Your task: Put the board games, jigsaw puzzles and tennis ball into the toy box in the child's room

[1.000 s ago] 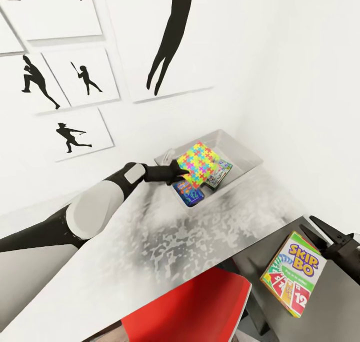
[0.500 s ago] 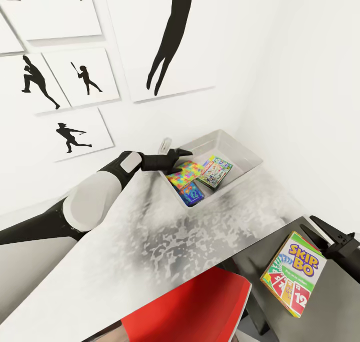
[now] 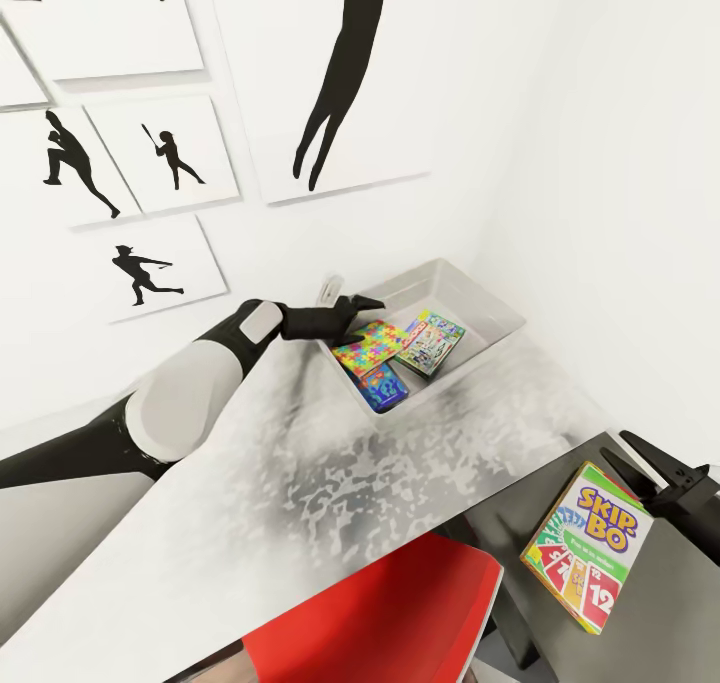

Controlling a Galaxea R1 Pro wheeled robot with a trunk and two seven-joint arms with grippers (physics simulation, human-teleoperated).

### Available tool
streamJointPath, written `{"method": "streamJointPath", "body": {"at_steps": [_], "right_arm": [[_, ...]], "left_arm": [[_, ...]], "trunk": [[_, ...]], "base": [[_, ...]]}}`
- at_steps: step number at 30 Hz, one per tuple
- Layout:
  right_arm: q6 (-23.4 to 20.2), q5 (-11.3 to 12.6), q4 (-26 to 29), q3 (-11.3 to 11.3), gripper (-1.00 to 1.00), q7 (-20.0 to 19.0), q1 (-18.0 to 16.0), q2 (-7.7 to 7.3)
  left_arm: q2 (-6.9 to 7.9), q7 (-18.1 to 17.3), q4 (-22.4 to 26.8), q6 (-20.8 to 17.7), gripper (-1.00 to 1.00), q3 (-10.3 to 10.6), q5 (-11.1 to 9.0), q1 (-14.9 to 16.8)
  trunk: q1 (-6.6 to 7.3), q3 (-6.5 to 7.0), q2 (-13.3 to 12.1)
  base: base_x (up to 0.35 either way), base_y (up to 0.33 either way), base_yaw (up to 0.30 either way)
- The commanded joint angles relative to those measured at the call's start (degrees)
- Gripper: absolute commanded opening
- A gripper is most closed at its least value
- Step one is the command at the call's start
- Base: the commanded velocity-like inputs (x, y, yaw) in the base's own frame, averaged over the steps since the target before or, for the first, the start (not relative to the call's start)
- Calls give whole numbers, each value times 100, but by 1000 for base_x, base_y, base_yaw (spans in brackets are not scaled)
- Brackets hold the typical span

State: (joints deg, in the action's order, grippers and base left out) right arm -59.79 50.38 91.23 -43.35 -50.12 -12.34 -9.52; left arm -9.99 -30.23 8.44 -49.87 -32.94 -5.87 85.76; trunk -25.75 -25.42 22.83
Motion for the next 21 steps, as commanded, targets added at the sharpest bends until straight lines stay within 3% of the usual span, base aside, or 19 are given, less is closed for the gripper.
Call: {"method": "streamJointPath", "body": {"at_steps": [1, 13, 21], "right_arm": [[-21, -26, 0, -7, 100, -33, -5, -3], [-21, -28, -7, -13, 100, -33, -5, -6], [-21, -28, -8, -15, 100, -33, -7, -12]], "left_arm": [[-1, 20, 48, -57, 100, 21, -55, 5], [-1, -79, 912, -840, 100, 19, -55, 9], [-1, -196, 1196, -989, 100, 26, -55, 10]], "trunk": [[-3, -8, 9], [-3, -8, 9], [-3, -8, 9]], "base": [[0, 0, 0], [0, 0, 0], [0, 0, 0]]}}
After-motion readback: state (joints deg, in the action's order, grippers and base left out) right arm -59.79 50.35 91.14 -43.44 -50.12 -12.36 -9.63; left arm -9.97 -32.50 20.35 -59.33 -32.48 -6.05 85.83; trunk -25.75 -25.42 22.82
